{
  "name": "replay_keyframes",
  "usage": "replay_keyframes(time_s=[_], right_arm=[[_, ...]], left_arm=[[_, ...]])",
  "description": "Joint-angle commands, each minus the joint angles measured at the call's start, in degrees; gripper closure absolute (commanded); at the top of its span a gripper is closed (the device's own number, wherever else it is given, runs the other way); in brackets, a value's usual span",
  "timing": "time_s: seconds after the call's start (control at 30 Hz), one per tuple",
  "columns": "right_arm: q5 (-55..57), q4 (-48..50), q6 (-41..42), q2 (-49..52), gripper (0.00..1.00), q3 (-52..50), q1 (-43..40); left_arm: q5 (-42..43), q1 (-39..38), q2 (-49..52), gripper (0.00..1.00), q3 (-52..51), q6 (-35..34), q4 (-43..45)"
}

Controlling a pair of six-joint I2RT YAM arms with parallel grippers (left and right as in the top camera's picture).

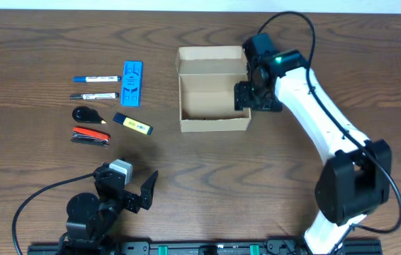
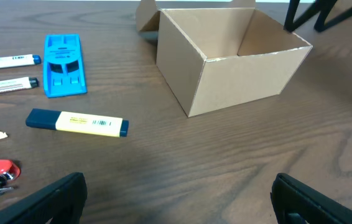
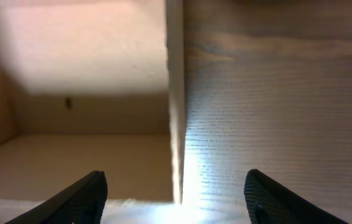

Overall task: Pack container
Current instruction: 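Push the box leftward toward table center with the right gripper, then retract the right gripper away from the box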

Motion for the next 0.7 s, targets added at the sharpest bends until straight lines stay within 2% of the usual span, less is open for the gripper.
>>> replay_keyframes(time_s=[0.0,0.23,0.4,0.57,0.6,0.67], right_arm=[[-2.4,-1.2,-2.5,-5.6,0.26,2.3,0.3],[-4.1,-6.0,-10.2,-15.1,0.3,1.7,-0.4],[-4.1,-6.8,-12.9,-24.2,0.31,-3.7,-1.0],[-4.1,-4.7,-13.3,-35.9,0.24,-13.7,-1.0],[-4.1,-4.5,-13.3,-38.1,0.18,-15.3,-1.0],[-4.0,-4.3,-13.3,-41.7,0.13,-17.0,-1.0]], left_arm=[[0.4,0.3,-0.4,0.05,-1.1,-0.9,0.1],[0.4,0.3,-0.4,0.05,-1.1,-0.8,0.1],[0.0,0.3,-0.4,0.05,-1.1,-0.8,0.1],[0.0,0.3,-0.4,0.05,-1.1,-0.8,0.1],[0.0,0.3,-0.4,0.05,-1.1,-0.8,0.1],[0.0,0.3,-0.4,0.05,-1.1,-0.8,0.1]])
